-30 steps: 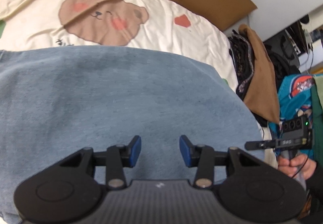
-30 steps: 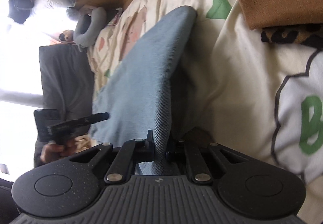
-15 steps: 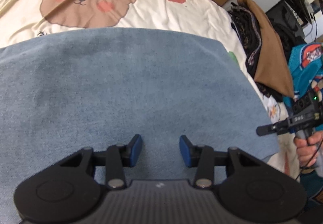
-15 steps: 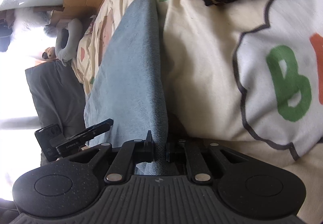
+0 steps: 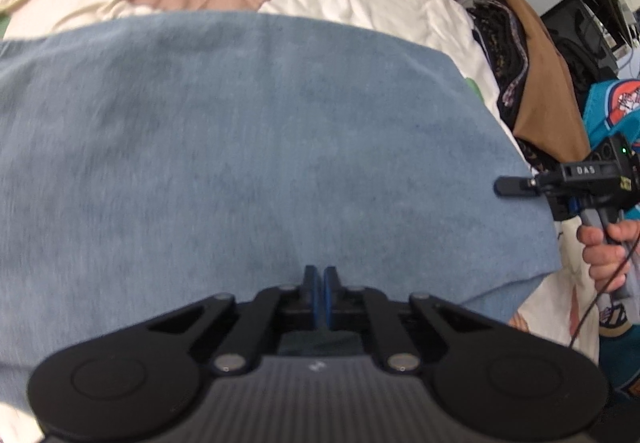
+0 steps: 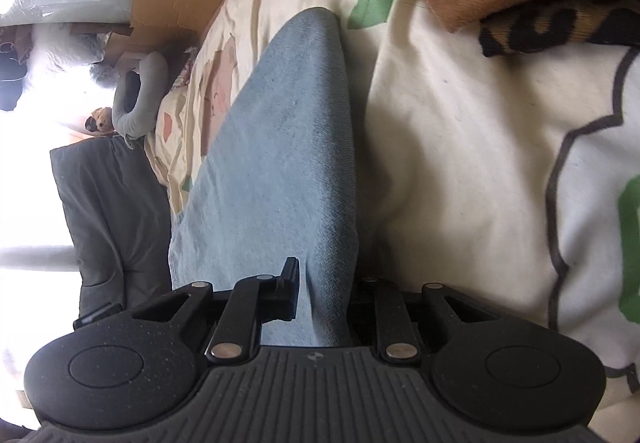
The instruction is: Fold clothes
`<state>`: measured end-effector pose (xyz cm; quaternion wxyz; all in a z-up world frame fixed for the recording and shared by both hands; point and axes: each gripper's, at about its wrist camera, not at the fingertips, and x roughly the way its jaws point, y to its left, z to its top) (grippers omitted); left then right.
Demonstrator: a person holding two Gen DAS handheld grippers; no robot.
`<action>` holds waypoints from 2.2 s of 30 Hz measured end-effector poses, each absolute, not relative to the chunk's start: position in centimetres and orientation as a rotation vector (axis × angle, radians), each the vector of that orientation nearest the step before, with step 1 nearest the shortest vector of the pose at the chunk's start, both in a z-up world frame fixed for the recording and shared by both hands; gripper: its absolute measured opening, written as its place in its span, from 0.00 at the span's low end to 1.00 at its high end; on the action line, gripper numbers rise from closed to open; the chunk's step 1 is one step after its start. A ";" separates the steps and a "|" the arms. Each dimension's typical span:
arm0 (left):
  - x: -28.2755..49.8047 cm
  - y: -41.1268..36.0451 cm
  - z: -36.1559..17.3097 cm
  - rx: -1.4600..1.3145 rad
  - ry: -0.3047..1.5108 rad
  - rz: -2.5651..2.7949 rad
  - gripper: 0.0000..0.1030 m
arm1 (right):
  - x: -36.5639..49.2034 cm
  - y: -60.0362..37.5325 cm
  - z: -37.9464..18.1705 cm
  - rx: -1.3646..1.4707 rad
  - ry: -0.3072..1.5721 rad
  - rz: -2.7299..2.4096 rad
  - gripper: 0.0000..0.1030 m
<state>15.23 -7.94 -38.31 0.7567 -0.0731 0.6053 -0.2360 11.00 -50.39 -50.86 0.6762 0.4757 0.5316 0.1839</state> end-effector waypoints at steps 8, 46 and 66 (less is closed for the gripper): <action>14.3 -7.9 -39.8 -0.167 1.414 -0.497 0.02 | 11.5 -50.3 -51.0 1.080 1.190 0.388 0.19; 24.1 -8.7 -38.8 -0.218 1.269 -0.339 0.02 | 11.4 -50.9 -50.9 1.148 1.126 0.342 0.19; 32.0 -11.3 -38.9 -0.233 1.215 -0.258 0.02 | 11.4 -50.9 -50.8 1.139 1.102 0.322 0.19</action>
